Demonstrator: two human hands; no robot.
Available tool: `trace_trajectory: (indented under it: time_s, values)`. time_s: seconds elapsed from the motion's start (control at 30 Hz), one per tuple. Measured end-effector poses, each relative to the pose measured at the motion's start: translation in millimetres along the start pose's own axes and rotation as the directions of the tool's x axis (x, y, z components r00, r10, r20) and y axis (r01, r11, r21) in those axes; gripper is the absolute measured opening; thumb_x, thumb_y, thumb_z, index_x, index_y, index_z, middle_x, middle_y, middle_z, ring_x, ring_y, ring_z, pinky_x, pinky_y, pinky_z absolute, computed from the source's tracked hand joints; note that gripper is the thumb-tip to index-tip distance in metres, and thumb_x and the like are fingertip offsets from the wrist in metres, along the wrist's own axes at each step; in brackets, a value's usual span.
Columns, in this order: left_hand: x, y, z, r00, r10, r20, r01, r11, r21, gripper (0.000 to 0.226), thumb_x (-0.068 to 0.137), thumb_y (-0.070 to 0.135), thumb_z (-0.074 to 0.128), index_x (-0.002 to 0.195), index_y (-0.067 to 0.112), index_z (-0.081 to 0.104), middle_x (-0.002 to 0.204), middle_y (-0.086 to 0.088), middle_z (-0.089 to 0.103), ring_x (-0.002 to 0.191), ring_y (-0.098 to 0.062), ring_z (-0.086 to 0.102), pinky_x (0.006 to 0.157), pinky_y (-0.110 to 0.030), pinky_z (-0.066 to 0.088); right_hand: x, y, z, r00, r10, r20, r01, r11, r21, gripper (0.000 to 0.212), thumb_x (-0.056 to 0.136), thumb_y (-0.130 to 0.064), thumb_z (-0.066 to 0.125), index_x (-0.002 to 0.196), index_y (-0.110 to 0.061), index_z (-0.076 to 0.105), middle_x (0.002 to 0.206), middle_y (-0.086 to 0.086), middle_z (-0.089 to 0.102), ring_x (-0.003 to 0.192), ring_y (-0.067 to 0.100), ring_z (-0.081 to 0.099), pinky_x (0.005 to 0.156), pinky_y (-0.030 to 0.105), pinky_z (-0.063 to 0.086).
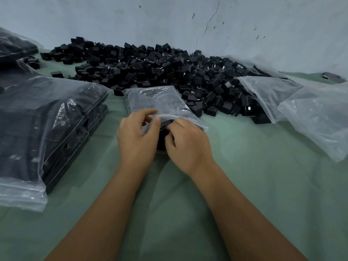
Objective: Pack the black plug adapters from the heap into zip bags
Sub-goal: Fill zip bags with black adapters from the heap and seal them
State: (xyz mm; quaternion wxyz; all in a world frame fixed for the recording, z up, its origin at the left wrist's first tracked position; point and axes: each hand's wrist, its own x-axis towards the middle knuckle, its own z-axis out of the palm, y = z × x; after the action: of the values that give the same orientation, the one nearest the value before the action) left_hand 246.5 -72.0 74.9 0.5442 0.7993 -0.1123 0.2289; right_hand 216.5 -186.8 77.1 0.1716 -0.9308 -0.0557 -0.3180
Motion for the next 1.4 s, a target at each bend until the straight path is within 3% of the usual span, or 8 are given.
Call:
trace_trajectory:
  time_s: [0.27,0.37,0.5,0.67,0.87,1.13,1.3,1.4]
  values:
    - [0,1,-3,0.998,-0.052,0.024,0.052,0.998,0.037,0.018,0.086,0.027,0.062,0.102,0.036,0.064,0.098,0.014,0.060,0.104,-0.011,0.046,0.100,-0.045,0.039,-2,4,0,0.999,0.014,-0.053,-0.004,0.982,0.191,0.018,0.079,-0.009,0.056,0.087,-0.009,0.072,0.085,-0.002,0.066,0.080,0.015,0.060,0.068,0.031,0.050]
    - [-1,3,-7,0.996,0.077,0.040,-0.078,0.997,0.018,0.031,0.078,0.026,0.060,0.105,0.042,0.060,0.103,0.016,0.056,0.106,-0.008,0.044,0.102,-0.045,0.037,-2,5,-2,0.989,-0.019,-0.144,0.051,0.974,0.222,0.019,0.079,-0.008,0.056,0.088,-0.008,0.073,0.086,0.000,0.068,0.080,0.017,0.062,0.069,0.032,0.051]
    - [-2,1,-7,0.933,0.356,0.043,-0.358,0.918,0.168,0.031,0.081,0.004,0.065,0.099,0.027,0.074,0.118,0.001,0.055,0.108,-0.013,0.041,0.096,-0.043,0.032,-2,6,-2,0.944,-0.113,-0.310,0.172,0.970,0.169,0.019,0.080,-0.007,0.056,0.084,-0.005,0.074,0.082,0.004,0.068,0.075,0.019,0.062,0.064,0.030,0.051]
    - [-2,0,-7,0.940,0.340,0.037,-0.341,0.923,0.180,0.015,0.083,0.017,0.068,0.093,0.024,0.077,0.118,0.000,0.060,0.112,-0.017,0.044,0.098,-0.041,0.030,0,11,-1,0.889,-0.199,-0.412,0.258,0.962,0.092,0.015,0.079,-0.003,0.057,0.077,-0.003,0.071,0.077,0.006,0.066,0.071,0.020,0.060,0.062,0.029,0.050]
    - [1,0,-12,0.921,0.376,0.097,-0.388,0.906,0.171,0.010,0.081,0.024,0.071,0.087,0.020,0.077,0.113,0.000,0.062,0.110,-0.023,0.048,0.094,-0.050,0.037,2,15,-2,0.902,-0.255,-0.348,0.288,0.957,0.045,0.015,0.081,-0.003,0.056,0.073,-0.003,0.069,0.074,0.007,0.064,0.066,0.022,0.058,0.056,0.032,0.048]
    - [2,-2,-10,0.870,0.481,0.111,-0.493,0.839,0.231,0.018,0.082,0.022,0.059,0.077,0.010,0.072,0.104,-0.002,0.066,0.099,-0.021,0.049,0.083,-0.036,0.037,2,17,-7,0.891,-0.381,-0.246,0.382,0.923,-0.045,0.018,0.079,-0.005,0.052,0.076,-0.003,0.070,0.076,0.008,0.066,0.068,0.025,0.061,0.058,0.036,0.051]
    - [4,-1,-12,0.950,0.312,-0.011,-0.309,0.944,0.119,0.010,0.080,0.015,0.053,0.078,0.008,0.060,0.087,0.006,0.058,0.087,-0.022,0.051,0.077,-0.022,0.036,2,12,-4,0.949,-0.209,-0.235,0.188,0.976,-0.108,0.013,0.077,-0.003,0.056,0.071,-0.003,0.068,0.076,0.009,0.066,0.069,0.026,0.063,0.055,0.035,0.052]
    - [3,-2,-14,0.950,0.285,0.125,-0.298,0.949,0.103,0.028,0.077,0.031,0.049,0.093,0.013,0.062,0.087,0.022,0.050,0.090,-0.014,0.047,0.079,-0.028,0.036,0,11,-6,0.976,-0.137,-0.172,0.125,0.989,-0.078,0.015,0.075,-0.009,0.054,0.069,-0.005,0.067,0.073,0.007,0.065,0.067,0.024,0.062,0.052,0.029,0.047]
